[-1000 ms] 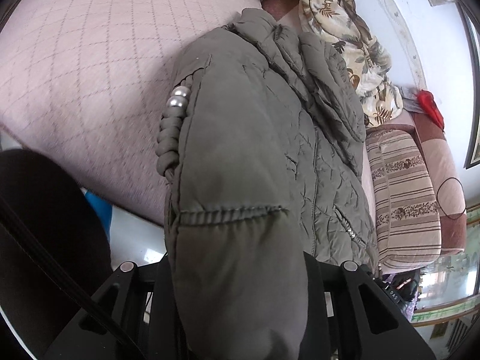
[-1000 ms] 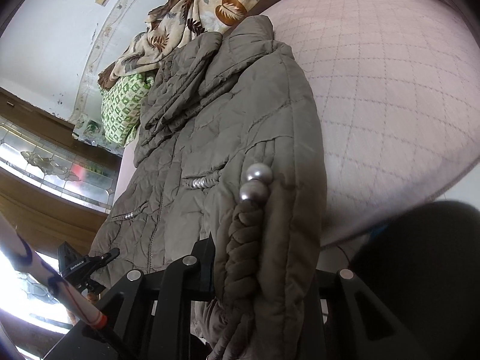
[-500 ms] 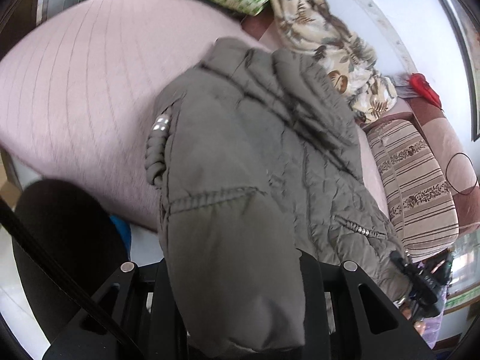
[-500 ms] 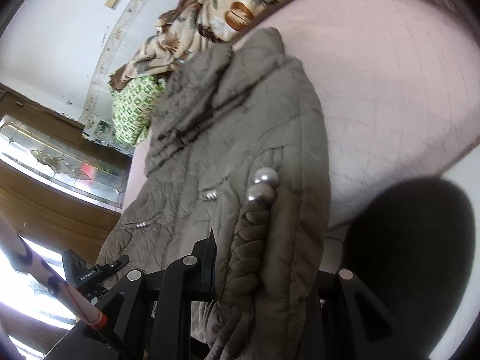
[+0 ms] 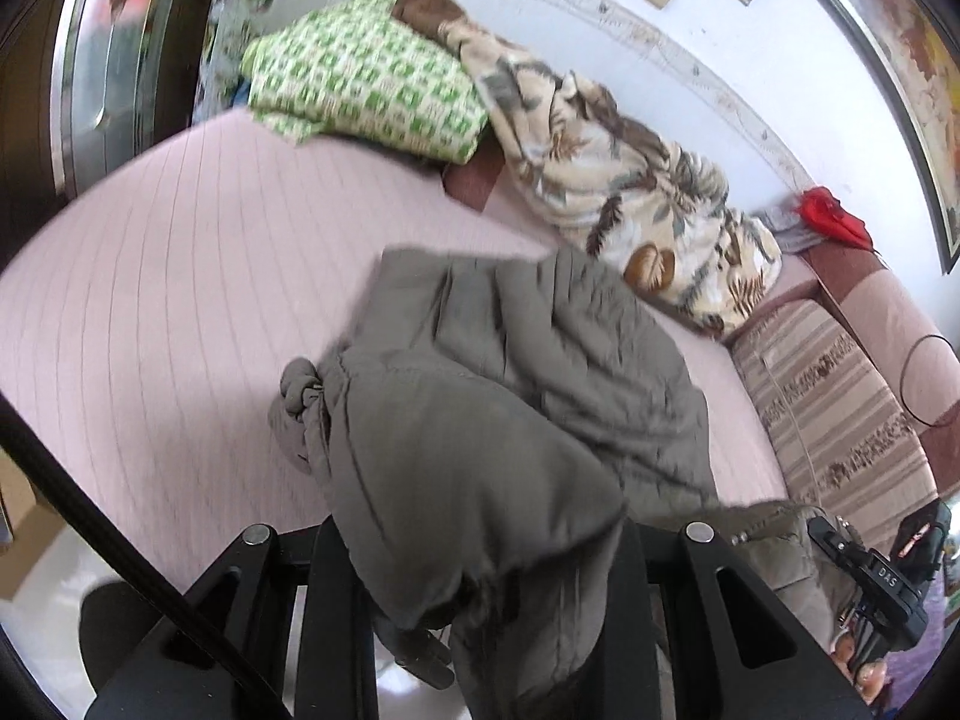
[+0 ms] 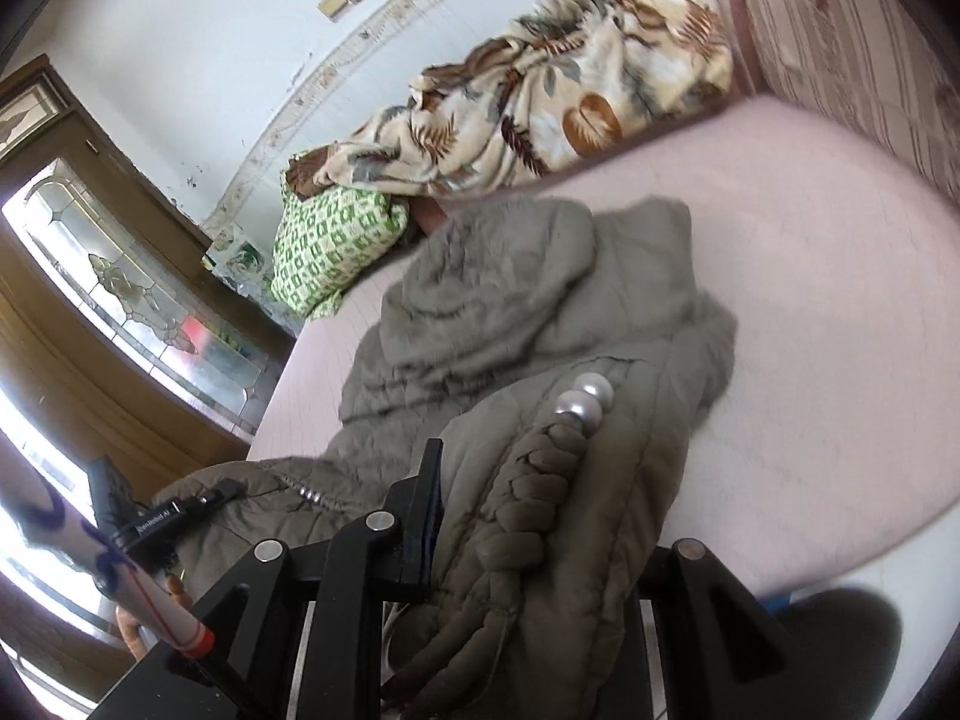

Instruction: Fold large clothes

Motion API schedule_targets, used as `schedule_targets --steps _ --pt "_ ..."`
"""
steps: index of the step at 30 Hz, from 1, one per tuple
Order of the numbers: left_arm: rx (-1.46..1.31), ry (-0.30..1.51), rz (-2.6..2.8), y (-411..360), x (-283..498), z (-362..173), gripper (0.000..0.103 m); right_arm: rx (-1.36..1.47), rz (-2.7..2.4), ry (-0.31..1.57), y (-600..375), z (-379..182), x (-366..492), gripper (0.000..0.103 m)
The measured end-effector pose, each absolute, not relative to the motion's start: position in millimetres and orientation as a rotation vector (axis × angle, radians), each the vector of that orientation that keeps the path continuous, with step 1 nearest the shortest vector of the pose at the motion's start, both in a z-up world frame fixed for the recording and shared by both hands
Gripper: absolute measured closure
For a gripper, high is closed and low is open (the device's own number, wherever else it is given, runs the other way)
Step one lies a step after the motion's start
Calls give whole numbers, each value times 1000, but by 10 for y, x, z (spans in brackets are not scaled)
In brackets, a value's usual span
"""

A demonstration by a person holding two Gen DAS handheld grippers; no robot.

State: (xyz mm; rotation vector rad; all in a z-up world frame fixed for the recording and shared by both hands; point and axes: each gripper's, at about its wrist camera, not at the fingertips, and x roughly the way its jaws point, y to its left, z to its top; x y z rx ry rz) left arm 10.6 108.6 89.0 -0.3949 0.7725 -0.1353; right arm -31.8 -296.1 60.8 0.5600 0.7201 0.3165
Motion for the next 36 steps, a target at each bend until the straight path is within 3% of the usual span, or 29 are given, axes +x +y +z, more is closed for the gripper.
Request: schedule_targets --steps 8,18,26,36 --pt "-337 748 -90 956 898 1233 77 562 284 675 -3046 882 314 79" --pt "-291 780 10 848 2148 1280 77 539 230 657 -3048 1143 1312 79" --pt "-162 862 152 687 3119 771 77 542 137 712 -3175 934 2156 79" --pt "-136 965 239 580 3813 -105 71 546 56 835 -3285 191 3018 79"
